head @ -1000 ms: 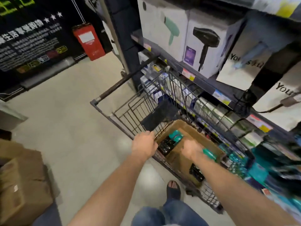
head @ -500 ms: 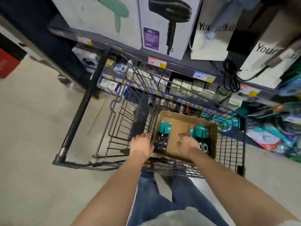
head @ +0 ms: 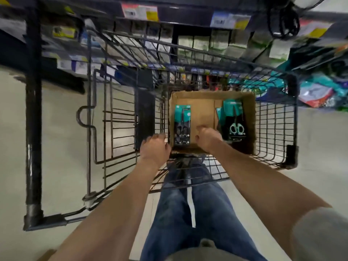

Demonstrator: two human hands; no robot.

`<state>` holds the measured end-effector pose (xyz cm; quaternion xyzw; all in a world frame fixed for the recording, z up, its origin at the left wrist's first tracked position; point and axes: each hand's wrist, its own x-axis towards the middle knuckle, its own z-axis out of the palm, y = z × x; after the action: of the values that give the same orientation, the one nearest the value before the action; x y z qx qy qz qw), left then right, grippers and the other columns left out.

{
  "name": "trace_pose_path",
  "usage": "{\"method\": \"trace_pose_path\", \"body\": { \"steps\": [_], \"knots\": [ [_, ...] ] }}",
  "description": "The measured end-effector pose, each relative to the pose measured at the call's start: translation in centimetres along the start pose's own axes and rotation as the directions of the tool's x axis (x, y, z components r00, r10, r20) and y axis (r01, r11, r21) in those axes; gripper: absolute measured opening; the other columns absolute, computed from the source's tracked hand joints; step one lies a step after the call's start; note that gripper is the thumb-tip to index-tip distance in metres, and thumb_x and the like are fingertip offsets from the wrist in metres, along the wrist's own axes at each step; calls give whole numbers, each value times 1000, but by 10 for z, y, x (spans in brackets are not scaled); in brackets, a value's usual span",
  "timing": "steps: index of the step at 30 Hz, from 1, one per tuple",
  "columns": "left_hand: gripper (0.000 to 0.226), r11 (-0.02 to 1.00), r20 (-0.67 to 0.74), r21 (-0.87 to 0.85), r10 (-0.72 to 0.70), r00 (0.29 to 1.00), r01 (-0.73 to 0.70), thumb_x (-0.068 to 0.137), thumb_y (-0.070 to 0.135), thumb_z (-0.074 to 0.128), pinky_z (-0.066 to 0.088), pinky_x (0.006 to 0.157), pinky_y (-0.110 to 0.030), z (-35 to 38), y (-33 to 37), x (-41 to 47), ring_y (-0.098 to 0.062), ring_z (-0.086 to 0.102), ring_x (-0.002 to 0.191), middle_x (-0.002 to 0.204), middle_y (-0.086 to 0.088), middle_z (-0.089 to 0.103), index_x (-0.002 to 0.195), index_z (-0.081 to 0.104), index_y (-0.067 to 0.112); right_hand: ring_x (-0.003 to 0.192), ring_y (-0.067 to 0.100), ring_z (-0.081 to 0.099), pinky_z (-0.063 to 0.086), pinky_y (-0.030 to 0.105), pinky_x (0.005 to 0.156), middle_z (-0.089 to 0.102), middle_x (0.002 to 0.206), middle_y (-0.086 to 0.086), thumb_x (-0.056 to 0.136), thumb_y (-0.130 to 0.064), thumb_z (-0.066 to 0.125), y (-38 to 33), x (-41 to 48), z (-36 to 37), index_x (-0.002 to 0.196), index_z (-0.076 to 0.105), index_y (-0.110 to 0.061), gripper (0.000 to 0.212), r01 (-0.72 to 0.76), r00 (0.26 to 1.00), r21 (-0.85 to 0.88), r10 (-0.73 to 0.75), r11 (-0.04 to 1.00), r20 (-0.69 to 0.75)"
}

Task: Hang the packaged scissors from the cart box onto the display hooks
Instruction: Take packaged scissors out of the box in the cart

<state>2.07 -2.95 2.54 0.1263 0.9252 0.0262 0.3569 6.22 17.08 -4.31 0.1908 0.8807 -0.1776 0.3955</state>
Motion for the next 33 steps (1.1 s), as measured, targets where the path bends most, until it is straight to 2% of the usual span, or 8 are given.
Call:
{"method": "trace_pose_path", "body": {
  "steps": [5, 8, 12, 16, 23, 26, 29, 33],
  "knots": [
    [36, 997, 39, -58, -41, 998, 44, 98, 41, 53, 47, 101, -44, 25, 2, 16, -25, 61, 117, 123, -3, 66, 130, 56, 25, 99, 28, 59, 44, 32, 78, 62, 123, 12, 100, -28, 50, 1, 45, 18, 132, 53, -18, 33, -23, 999, 137, 20, 990, 26],
    [35, 992, 76, -99, -70, 995, 78, 98, 40, 54, 50, 98, -43, 44, 3, 25, -24, 62, 114, 122, -2, 66, 129, 56, 27, 96, 24, 54, 48, 34, 83, 60, 122, 11, 101, -26, 52, 4, 68, 39, 132, 54, -17, 33, -74, 997, 216, 67, 974, 40],
    [32, 980, 79, -167, -98, 992, 110, 97, 39, 54, 54, 96, -43, 66, 1, 36, -23, 64, 112, 120, 1, 66, 128, 57, 29, 113, 31, 58, 50, 40, 90, 58, 125, 16, 102, -27, 50, 5, 99, 63, 136, 51, -9, 39, -109, 994, 240, 98, 965, 56],
    [37, 953, 73, -245, -166, 983, 179, 98, 40, 55, 50, 102, -48, 76, -2, 44, -25, 58, 123, 129, 1, 63, 133, 54, 31, 103, 25, 56, 51, 35, 85, 57, 118, 11, 102, -32, 50, 2, 123, 85, 140, 46, -14, 42, -93, 994, 292, 72, 952, 84],
    [37, 951, 51, -258, -161, 986, 169, 97, 37, 58, 50, 101, -46, 78, 2, 52, -24, 59, 122, 130, 0, 63, 132, 57, 27, 113, 27, 61, 56, 42, 92, 56, 134, 7, 98, -30, 57, -2, 122, 91, 152, 35, -33, 59, -76, 997, 583, 77, 809, 24],
    [37, 952, 42, -267, -146, 988, 152, 96, 37, 59, 50, 102, -50, 77, 5, 53, -24, 61, 120, 127, 0, 64, 131, 58, 27, 100, 17, 63, 56, 26, 69, 51, 140, 4, 98, -28, 59, 2, 121, 91, 150, 38, -37, 57, -90, 992, 675, 128, 732, -6],
    [35, 955, 34, -265, -128, 991, 133, 96, 37, 59, 49, 104, -52, 76, 6, 54, -22, 61, 120, 126, 2, 64, 130, 57, 28, 92, 7, 60, 41, 11, 58, 59, 130, -2, 97, -23, 62, 4, 129, 85, 138, 51, -27, 43, -85, 988, 748, 154, 658, -23],
    [37, 977, -3, -189, -97, 995, 94, 97, 36, 58, 47, 103, -43, 75, 4, 57, -24, 58, 122, 126, -2, 65, 133, 57, 25, 92, 8, 63, 54, 19, 66, 61, 107, -7, 95, -23, 67, -3, 151, 70, 121, 53, -25, 30, -164, 982, 864, 159, 477, 98]
  ]
}}
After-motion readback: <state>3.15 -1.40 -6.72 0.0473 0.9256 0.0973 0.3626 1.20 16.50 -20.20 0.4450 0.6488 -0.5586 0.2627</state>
